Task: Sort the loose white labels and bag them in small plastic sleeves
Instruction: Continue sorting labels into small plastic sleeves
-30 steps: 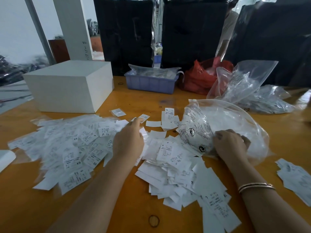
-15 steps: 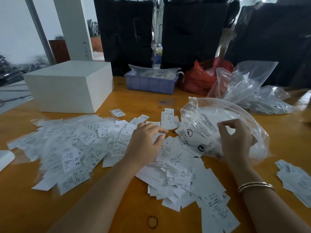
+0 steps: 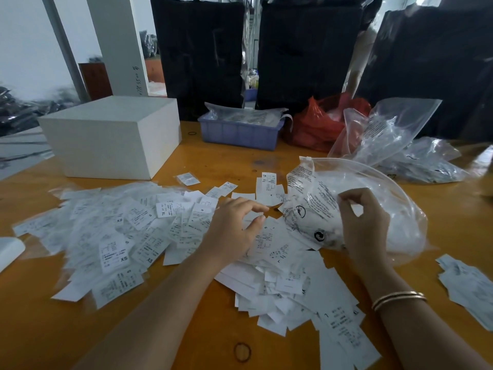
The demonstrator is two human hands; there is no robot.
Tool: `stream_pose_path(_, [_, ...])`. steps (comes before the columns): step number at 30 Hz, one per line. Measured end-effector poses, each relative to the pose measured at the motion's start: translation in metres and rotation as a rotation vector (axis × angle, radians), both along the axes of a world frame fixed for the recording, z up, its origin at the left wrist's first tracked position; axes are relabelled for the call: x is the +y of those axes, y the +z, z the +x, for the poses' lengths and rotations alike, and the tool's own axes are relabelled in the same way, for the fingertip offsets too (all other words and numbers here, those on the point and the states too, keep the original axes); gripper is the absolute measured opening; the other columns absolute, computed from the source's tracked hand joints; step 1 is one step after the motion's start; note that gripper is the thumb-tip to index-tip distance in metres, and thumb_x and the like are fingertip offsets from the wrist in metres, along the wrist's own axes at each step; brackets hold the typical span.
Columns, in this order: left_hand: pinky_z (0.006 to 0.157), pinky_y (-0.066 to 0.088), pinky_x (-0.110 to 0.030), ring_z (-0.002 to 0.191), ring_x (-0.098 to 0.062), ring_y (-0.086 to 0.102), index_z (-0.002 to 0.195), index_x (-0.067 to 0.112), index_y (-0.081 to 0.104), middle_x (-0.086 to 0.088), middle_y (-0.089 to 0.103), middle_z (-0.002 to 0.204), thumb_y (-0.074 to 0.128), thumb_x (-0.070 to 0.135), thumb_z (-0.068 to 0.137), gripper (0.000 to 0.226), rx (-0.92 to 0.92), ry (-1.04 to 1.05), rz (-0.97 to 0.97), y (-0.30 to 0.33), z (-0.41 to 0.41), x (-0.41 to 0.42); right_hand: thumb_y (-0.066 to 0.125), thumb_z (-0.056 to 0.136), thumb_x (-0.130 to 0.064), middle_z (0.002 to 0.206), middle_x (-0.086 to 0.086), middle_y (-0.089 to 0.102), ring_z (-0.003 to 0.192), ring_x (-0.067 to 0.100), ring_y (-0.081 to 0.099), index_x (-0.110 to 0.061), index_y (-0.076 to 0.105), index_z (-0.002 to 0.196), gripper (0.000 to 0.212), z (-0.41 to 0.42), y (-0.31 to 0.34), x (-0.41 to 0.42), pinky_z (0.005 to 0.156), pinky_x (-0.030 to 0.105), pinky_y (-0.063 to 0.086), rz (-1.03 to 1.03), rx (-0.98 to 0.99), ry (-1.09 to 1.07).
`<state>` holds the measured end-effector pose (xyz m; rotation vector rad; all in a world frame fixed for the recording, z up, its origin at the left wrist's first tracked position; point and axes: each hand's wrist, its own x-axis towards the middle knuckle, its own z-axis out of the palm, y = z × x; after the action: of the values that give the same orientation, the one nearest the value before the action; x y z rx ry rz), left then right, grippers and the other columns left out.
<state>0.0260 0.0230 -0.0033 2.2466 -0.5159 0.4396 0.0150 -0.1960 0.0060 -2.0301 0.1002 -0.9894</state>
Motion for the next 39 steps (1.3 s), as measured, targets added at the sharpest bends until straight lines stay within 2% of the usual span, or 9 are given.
stream_pose_path(5, [0.101, 0.031, -0.009, 0.123, 0.015, 0.032, 0.122, 0.057, 0.04, 0.046, 0.035, 0.126, 0.057, 0.056, 0.082, 0.043, 0.069, -0.241, -0.164, 0.009, -0.007, 0.001, 0.065, 0.084, -0.002, 0.081, -0.028, 0.065, 0.076, -0.001, 0.061, -0.04, 0.055, 0.084, 0.039, -0.019, 0.002, 0.038, 0.065, 0.01, 0.047, -0.141, -0.007, 0.521])
stream_pose_path(8, [0.086, 0.037, -0.007, 0.11, 0.011, 0.046, 0.103, 0.052, 0.057, 0.034, 0.055, 0.111, 0.062, 0.047, 0.083, 0.021, 0.074, -0.262, -0.183, 0.01, -0.007, 0.0, 0.066, 0.085, -0.009, 0.08, -0.02, 0.067, 0.078, 0.0, 0.064, -0.039, 0.056, 0.089, 0.032, -0.021, 0.001, 0.047, 0.069, 0.015, 0.051, -0.159, 0.031, 0.648])
stream_pose_path(12, [0.07, 0.049, -0.014, 0.08, 0.0, 0.063, 0.083, 0.034, 0.066, 0.019, 0.069, 0.079, 0.065, 0.022, 0.087, 0.013, 0.066, -0.173, -0.378, 0.008, -0.004, -0.002, 0.056, 0.077, -0.051, 0.085, -0.013, 0.068, 0.079, -0.004, 0.062, -0.041, 0.049, 0.098, 0.025, -0.019, 0.0, 0.048, 0.07, 0.021, 0.052, -0.018, 0.215, 0.643])
stream_pose_path(15, [0.068, 0.05, -0.01, 0.077, -0.002, 0.066, 0.085, 0.023, 0.068, 0.011, 0.072, 0.078, 0.066, 0.018, 0.086, 0.006, 0.098, -0.124, -0.551, 0.008, -0.001, 0.0, 0.055, 0.084, -0.05, 0.106, -0.028, 0.051, 0.095, -0.01, 0.047, -0.042, 0.052, 0.107, 0.025, -0.016, -0.007, 0.048, 0.088, 0.02, 0.039, -0.383, 0.404, 0.601])
stream_pose_path(19, [0.065, 0.048, -0.008, 0.076, 0.001, 0.065, 0.082, 0.025, 0.066, 0.017, 0.07, 0.076, 0.069, 0.018, 0.083, 0.008, 0.11, -0.089, -0.643, 0.009, -0.001, 0.0, 0.048, 0.083, -0.064, 0.135, -0.02, 0.048, 0.127, 0.003, 0.033, -0.037, 0.047, 0.133, 0.057, -0.01, -0.014, 0.049, 0.102, 0.025, 0.015, -0.861, 0.376, 0.577])
stream_pose_path(24, [0.064, 0.046, -0.006, 0.076, 0.005, 0.062, 0.083, 0.028, 0.064, 0.021, 0.068, 0.078, 0.071, 0.022, 0.082, 0.009, 0.128, -0.058, -0.683, 0.008, -0.001, 0.001, 0.051, 0.091, -0.048, 0.109, -0.014, 0.065, 0.104, 0.004, 0.052, -0.032, 0.063, 0.117, 0.034, -0.015, -0.008, 0.045, 0.098, 0.024, 0.026, -0.752, 0.267, 0.601])
stream_pose_path(28, [0.066, 0.047, -0.007, 0.08, 0.001, 0.062, 0.084, 0.031, 0.065, 0.017, 0.068, 0.083, 0.072, 0.02, 0.081, 0.014, 0.133, -0.045, -0.714, 0.008, 0.0, 0.0, 0.051, 0.093, -0.041, 0.097, -0.012, 0.066, 0.079, -0.007, 0.045, -0.028, 0.063, 0.114, 0.027, -0.017, -0.005, 0.045, 0.085, 0.006, 0.022, -0.659, 0.223, 0.597])
stream_pose_path(36, [0.063, 0.046, -0.005, 0.076, 0.008, 0.058, 0.086, 0.035, 0.063, 0.016, 0.066, 0.079, 0.07, 0.022, 0.084, 0.015, 0.083, 0.004, -0.607, 0.004, 0.002, 0.002, 0.047, 0.096, -0.032, 0.069, -0.023, 0.046, 0.08, -0.013, 0.047, -0.03, 0.056, 0.095, 0.01, -0.022, -0.001, 0.046, 0.074, -0.001, 0.023, -0.571, 0.195, 0.512])
stream_pose_path(39, [0.065, 0.048, -0.008, 0.077, 0.004, 0.057, 0.085, 0.037, 0.061, 0.015, 0.062, 0.081, 0.072, 0.023, 0.083, 0.018, 0.065, 0.062, -0.46, 0.0, 0.006, 0.002, 0.043, 0.097, -0.035, 0.063, -0.021, 0.043, 0.063, -0.005, 0.045, -0.031, 0.047, 0.079, 0.019, -0.02, -0.001, 0.046, 0.069, 0.006, 0.026, -0.565, 0.188, 0.438])
